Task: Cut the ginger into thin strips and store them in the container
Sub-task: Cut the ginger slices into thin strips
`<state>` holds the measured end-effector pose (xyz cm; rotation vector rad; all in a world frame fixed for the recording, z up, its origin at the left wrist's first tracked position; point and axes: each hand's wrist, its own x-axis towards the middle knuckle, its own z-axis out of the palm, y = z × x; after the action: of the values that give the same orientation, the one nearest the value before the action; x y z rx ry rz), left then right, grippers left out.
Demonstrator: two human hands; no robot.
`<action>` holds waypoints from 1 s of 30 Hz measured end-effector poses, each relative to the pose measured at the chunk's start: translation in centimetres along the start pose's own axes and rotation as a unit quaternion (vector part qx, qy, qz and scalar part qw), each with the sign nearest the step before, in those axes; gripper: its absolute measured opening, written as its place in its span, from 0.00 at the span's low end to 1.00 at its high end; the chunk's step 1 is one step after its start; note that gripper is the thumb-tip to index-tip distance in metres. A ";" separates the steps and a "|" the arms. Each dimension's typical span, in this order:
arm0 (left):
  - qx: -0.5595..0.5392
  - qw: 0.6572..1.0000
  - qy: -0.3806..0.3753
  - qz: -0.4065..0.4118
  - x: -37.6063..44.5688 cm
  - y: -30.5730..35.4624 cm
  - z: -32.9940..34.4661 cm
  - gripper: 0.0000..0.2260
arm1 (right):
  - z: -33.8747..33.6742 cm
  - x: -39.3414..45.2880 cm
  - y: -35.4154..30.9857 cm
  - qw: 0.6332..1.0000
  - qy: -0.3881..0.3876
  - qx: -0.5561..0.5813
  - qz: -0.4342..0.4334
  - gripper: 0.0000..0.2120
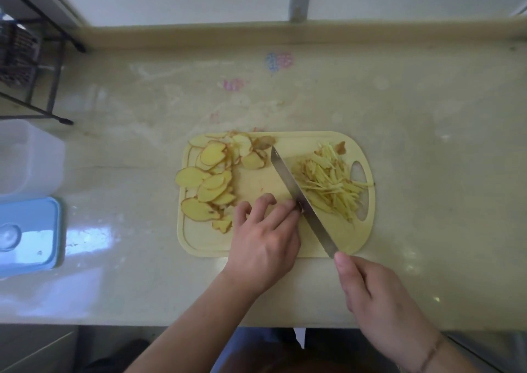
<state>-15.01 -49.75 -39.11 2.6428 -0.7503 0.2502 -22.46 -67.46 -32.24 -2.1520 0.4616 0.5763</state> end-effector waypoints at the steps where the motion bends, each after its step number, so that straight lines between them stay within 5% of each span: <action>1: -0.003 1.000 0.002 0.001 -0.1 -0.1 -0.1 0.08 | -0.1 0.1 -0.1 1.000 0.001 -0.003 0.000 0.37; 9: 0.011 1.000 0.005 -0.002 0.1 -0.1 -0.4 0.05 | -0.3 -1.5 0.4 0.999 -0.023 0.009 0.039 0.46; 21: 0.023 1.000 0.012 -0.005 -0.3 0.2 0.0 0.07 | 0.5 0.3 -0.6 1.000 -0.010 0.026 0.014 0.34; 30: -0.051 0.995 0.067 -0.058 -0.8 -1.5 -0.8 0.04 | -1.2 -1.7 1.4 0.997 -0.053 0.046 0.017 0.35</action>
<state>-14.95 -47.87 -39.04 2.5335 -0.5486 0.3426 -24.29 -68.98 -31.56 -2.0176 0.4585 0.6725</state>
